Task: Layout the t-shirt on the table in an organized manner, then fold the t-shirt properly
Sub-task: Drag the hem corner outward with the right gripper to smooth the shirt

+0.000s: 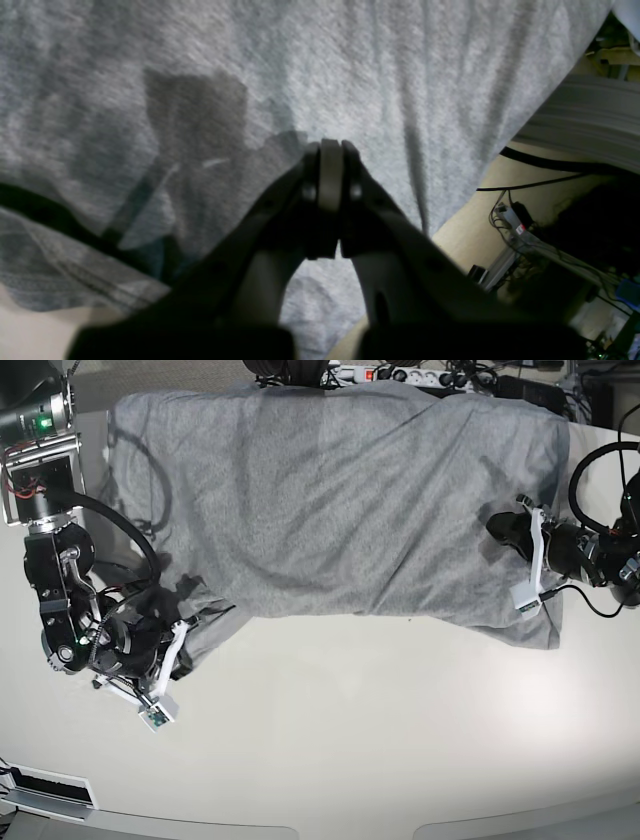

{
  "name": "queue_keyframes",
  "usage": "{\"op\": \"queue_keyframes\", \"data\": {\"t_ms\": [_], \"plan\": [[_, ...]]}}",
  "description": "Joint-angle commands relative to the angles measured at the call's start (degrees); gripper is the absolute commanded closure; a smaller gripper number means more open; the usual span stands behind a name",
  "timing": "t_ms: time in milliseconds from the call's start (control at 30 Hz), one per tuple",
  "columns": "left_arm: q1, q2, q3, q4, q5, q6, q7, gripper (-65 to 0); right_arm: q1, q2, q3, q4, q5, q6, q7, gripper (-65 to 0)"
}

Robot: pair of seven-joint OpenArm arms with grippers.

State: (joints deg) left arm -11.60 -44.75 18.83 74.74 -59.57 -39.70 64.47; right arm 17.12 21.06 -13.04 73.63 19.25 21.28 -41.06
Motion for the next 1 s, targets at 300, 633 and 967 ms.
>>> {"op": "queue_keyframes", "data": {"t_ms": [300, 633, 967], "plan": [[-1.1, -1.1, -0.5, 0.6, -0.7, -0.3, -0.3, 0.0, 1.9, 0.7, 4.7, 1.0, -3.0, -9.1, 1.3, 0.0], [-1.1, -1.1, -0.5, 0.6, -0.7, -0.3, -0.4, 0.0, 4.6, 0.7, 21.6, 1.0, 12.7, 5.3, -7.3, 0.0], [-1.1, -1.0, -0.5, 0.6, -0.7, -0.3, -0.4, 0.0, -2.9, 0.5, 22.0, 1.0, 23.1, 13.2, -22.9, 0.0]]}}
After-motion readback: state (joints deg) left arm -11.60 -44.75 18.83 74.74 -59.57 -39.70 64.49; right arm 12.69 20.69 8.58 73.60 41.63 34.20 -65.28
